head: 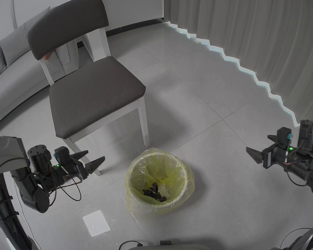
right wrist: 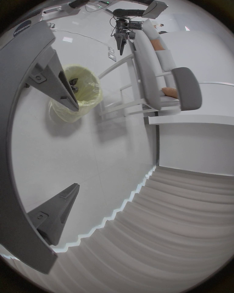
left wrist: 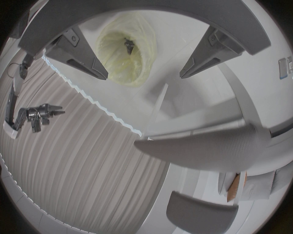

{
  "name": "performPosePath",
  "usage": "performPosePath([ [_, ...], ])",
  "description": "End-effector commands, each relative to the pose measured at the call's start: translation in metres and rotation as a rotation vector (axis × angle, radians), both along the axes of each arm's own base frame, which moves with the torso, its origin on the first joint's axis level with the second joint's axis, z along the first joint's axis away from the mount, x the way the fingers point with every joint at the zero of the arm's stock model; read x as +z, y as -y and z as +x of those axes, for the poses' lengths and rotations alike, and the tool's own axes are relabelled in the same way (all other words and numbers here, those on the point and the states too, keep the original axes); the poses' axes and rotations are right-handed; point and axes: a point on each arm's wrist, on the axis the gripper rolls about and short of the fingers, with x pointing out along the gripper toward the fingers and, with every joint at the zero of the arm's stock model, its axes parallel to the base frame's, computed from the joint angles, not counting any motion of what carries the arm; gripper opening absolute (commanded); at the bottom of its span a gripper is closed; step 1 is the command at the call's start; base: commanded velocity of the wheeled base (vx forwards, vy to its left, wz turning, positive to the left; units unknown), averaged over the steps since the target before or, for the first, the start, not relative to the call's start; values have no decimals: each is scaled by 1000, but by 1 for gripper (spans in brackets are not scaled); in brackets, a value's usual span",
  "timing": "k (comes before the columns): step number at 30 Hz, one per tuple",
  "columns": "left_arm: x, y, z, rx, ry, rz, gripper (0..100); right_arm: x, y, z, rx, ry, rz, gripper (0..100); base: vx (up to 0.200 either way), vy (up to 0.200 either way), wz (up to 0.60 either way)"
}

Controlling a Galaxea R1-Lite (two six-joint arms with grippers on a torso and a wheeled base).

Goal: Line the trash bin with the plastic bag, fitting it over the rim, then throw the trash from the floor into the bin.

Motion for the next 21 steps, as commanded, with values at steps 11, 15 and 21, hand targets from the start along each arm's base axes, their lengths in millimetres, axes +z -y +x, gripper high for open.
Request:
performPosePath([
  [11,144,-53,-137,233,439,-135,100,-21,47,-196,-188,384,110,100,0,0,0],
  [15,151,-57,-162,268,417,-191,100,-30,48,-220,-177,391,129,100,0,0,0],
  [21,153,-47,-194,246,400,-198,100,-56,44,-248,-131,391,237,100,0,0,0],
])
